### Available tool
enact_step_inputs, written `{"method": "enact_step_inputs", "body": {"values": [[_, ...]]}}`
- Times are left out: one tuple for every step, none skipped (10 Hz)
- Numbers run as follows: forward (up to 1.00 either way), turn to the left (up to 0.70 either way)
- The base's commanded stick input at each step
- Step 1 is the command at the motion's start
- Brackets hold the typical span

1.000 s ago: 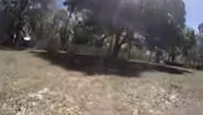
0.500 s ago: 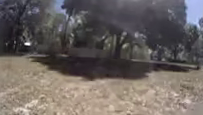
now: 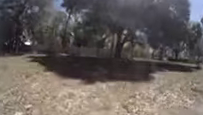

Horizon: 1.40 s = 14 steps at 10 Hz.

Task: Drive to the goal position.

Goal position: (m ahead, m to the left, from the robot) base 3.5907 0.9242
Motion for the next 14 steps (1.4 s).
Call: {"method": "enact_step_inputs", "body": {"values": [[0.7,0.0],[0.7,0.0],[0.7,0.0],[0.7,0.0],[0.7,0.0],[0.7,0.0],[0.7,0.0],[0.7,0.0],[0.7,0.0],[0.7,0.0],[0.7,0.0],[0.7,0.0],[0.7,0.0],[0.7,0.0]]}}
